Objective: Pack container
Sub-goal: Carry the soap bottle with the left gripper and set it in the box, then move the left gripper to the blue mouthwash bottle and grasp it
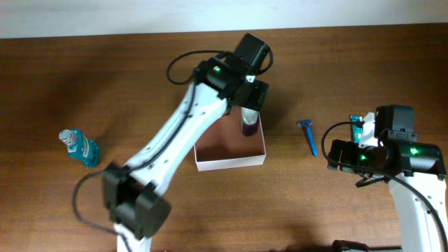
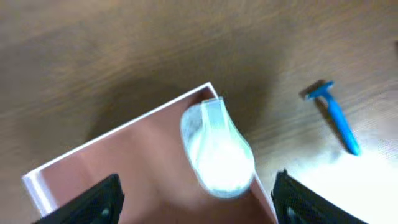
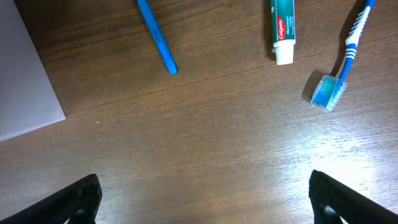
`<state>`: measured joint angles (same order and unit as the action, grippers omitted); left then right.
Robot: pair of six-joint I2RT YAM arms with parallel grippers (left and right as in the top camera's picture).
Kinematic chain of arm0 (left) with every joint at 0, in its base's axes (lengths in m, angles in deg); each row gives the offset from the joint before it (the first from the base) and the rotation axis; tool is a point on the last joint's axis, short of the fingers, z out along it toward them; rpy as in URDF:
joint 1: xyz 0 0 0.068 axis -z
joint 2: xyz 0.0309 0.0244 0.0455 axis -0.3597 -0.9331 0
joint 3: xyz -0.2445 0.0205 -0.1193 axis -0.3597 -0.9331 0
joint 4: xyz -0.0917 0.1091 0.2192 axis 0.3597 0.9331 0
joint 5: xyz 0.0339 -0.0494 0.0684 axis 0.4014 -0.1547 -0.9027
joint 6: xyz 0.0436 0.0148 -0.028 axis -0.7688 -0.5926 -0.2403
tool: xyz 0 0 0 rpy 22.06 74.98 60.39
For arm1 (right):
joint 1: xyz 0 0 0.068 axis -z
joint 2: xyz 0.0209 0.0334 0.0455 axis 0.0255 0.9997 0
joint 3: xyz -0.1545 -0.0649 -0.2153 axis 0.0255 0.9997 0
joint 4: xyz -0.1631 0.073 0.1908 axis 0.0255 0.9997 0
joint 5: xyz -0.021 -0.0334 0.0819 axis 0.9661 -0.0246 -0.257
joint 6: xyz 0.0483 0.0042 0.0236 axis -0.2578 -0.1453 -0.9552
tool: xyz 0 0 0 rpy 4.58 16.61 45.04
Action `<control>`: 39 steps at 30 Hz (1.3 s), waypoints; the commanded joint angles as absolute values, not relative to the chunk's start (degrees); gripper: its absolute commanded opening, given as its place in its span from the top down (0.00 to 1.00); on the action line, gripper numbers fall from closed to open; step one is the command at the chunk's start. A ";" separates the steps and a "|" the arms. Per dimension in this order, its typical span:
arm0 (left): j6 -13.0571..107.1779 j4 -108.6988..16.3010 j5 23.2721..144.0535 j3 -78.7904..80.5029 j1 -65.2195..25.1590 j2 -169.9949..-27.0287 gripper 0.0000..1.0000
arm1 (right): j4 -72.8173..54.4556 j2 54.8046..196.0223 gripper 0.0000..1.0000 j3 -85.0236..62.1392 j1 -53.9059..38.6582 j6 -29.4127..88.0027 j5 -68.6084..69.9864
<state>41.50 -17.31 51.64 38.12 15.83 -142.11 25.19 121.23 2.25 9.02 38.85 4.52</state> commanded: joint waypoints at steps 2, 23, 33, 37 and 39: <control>46.57 -6.61 39.23 40.29 12.50 -128.31 0.02 | 25.15 120.68 0.01 1.36 9.50 38.63 4.44; 32.69 6.84 53.74 27.72 -43.34 -124.55 0.01 | 25.15 120.68 0.01 1.36 9.50 38.63 4.44; 27.62 -8.77 54.18 8.86 -44.19 -124.58 0.01 | 25.21 120.68 0.01 1.36 9.50 38.63 4.44; 26.07 -12.16 53.08 6.93 -44.26 -124.58 0.01 | 25.39 120.68 0.01 1.36 9.50 38.63 4.44; 25.39 -13.38 53.22 6.87 -44.24 -124.60 0.01 | 25.36 120.68 0.01 1.36 9.50 38.63 4.44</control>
<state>28.17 -11.94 53.06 7.13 -43.97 -124.90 25.34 121.23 2.21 9.06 38.85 4.55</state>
